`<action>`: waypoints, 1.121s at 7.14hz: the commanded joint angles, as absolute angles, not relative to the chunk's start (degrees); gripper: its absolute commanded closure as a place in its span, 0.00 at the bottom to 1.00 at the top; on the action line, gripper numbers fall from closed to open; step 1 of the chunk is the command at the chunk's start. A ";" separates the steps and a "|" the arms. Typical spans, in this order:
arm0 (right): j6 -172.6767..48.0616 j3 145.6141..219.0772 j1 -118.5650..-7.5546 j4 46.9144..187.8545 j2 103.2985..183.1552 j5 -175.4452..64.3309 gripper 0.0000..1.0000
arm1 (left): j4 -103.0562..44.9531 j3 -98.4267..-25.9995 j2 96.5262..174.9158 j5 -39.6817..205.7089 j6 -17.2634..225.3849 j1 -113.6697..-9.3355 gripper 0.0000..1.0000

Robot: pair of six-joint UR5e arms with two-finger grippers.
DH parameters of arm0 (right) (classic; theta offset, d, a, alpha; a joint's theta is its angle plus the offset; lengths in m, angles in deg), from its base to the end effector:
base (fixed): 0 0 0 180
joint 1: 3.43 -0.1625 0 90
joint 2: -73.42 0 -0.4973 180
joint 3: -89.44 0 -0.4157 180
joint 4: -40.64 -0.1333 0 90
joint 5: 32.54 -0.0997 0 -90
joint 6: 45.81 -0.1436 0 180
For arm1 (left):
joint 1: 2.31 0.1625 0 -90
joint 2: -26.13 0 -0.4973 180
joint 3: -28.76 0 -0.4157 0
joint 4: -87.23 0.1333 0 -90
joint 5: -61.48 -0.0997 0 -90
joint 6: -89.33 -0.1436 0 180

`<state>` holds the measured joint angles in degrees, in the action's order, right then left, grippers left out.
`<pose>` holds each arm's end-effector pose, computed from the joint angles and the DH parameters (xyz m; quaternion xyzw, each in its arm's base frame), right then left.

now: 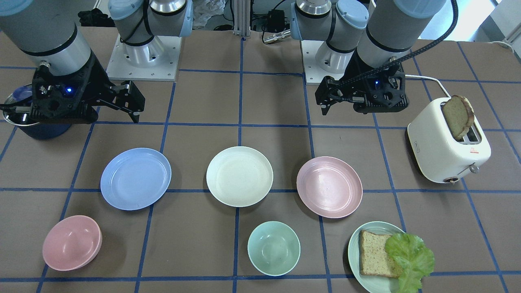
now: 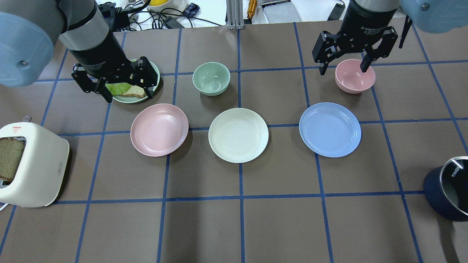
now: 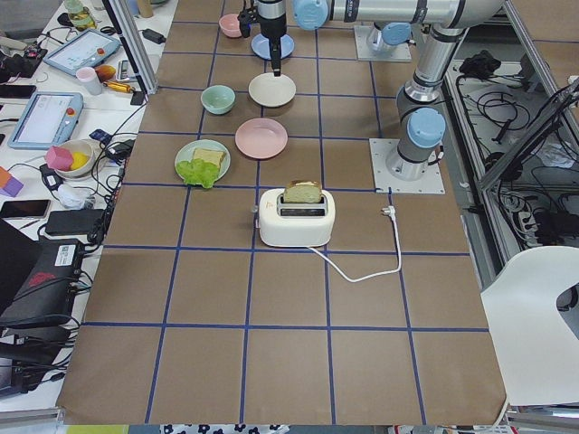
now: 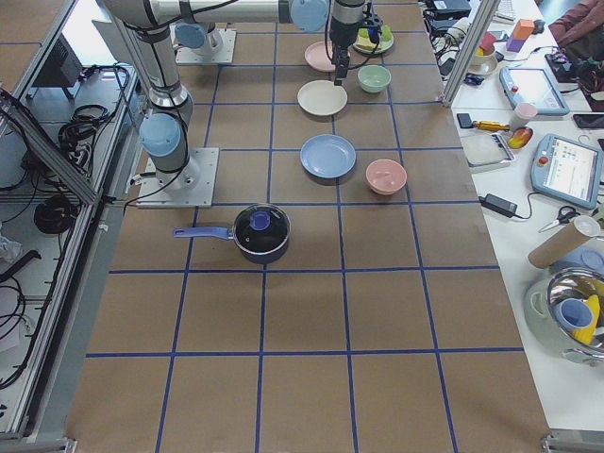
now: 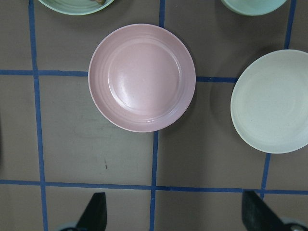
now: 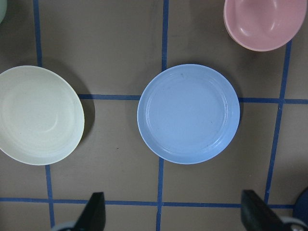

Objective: Stack three plates with pink and blue
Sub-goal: 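Reach the left gripper to the pink plate and grasp its rim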

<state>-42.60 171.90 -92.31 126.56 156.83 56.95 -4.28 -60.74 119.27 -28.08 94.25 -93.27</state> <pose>0.1235 -0.5669 0.5146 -0.0181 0.9995 0.0271 0.0055 -0.1433 -0.5292 0.4895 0.0347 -0.9987 -0.0364 0.0020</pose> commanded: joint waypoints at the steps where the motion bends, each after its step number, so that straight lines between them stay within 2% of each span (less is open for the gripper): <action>1: -41.85 171.88 -92.02 126.51 156.83 56.94 0.00 | 4.63 -63.59 124.88 -27.91 102.71 -93.36 0.00; 4: -40.89 171.97 -91.67 127.74 156.83 57.20 0.00 | 15.84 -71.16 129.12 -24.73 112.01 -98.18 0.00; 6: -40.80 171.97 -91.58 127.74 156.74 57.20 0.00 | 29.32 -75.90 134.64 -24.74 111.92 -98.20 0.00; 8: -40.80 172.05 -91.50 128.00 156.48 57.20 0.00 | 32.64 -76.45 138.70 -27.35 108.07 -98.20 0.03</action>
<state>-40.81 171.99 -91.56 127.91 156.64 57.20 30.24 -75.90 136.19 -25.38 110.24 -98.16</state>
